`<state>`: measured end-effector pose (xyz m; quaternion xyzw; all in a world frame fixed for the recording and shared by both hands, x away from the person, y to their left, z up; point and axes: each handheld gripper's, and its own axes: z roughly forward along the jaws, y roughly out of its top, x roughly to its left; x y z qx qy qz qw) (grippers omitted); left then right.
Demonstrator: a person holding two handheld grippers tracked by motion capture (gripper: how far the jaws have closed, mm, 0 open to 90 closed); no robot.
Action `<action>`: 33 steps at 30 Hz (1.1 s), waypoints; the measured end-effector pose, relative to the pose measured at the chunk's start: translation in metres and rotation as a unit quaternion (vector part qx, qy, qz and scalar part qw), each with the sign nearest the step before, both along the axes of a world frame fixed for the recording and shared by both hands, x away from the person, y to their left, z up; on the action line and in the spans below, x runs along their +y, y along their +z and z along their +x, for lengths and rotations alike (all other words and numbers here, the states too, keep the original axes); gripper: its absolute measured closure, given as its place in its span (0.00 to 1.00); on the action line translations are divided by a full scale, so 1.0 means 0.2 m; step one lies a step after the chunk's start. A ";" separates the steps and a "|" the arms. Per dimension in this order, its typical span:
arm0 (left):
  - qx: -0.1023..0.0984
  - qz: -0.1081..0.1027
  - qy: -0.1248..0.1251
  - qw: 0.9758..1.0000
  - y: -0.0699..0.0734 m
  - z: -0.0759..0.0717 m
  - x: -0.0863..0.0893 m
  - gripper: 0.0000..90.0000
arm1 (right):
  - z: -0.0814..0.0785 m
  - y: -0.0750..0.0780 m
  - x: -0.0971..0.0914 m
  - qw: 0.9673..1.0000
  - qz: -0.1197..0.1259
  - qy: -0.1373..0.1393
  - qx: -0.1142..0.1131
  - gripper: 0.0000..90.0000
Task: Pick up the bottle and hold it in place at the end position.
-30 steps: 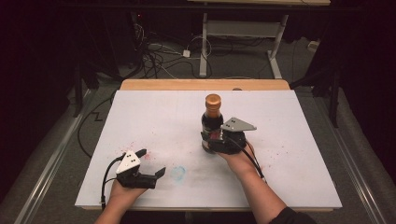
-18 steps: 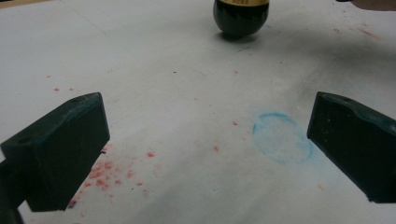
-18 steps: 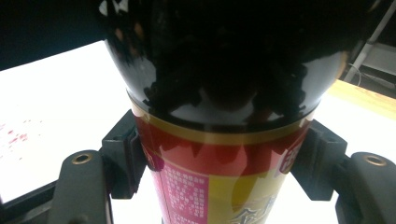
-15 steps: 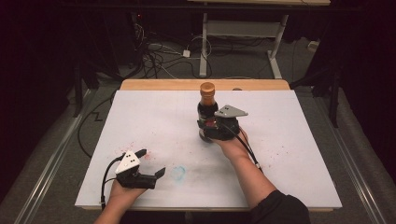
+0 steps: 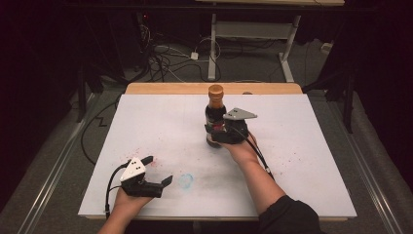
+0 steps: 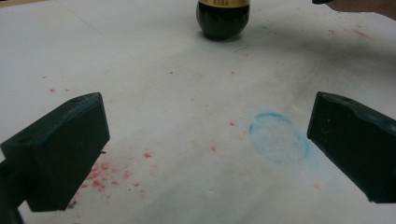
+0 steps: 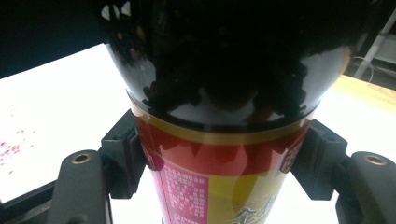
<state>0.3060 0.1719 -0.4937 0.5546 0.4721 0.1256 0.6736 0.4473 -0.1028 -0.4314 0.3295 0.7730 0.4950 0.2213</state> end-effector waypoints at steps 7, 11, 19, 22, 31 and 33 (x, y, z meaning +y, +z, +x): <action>-0.001 0.000 -0.002 1.000 0.00 0.00 0.00 0.00 | 0.00 -0.03 0.00 1.000 -0.004 -0.003 0.007 0.35; -0.001 0.001 -0.003 1.000 0.00 0.00 0.00 0.00 | -0.01 -0.05 -0.03 1.000 -0.002 0.007 -0.007 0.34; -0.002 0.002 -0.005 1.000 0.00 0.00 0.00 0.00 | -0.02 -0.06 -0.03 1.000 0.004 0.007 -0.010 0.33; 0.000 0.000 -0.005 1.000 0.00 0.00 0.00 0.00 | -0.02 -0.05 -0.04 1.000 0.001 0.009 -0.006 0.33; 0.005 0.004 -0.019 1.000 0.01 -0.02 -0.03 0.00 | -0.09 0.01 -0.11 1.000 0.007 0.010 -0.009 0.30; 0.007 -0.008 -0.018 1.000 0.02 -0.01 -0.03 0.00 | -0.11 0.02 -0.14 1.000 0.007 0.013 -0.016 0.34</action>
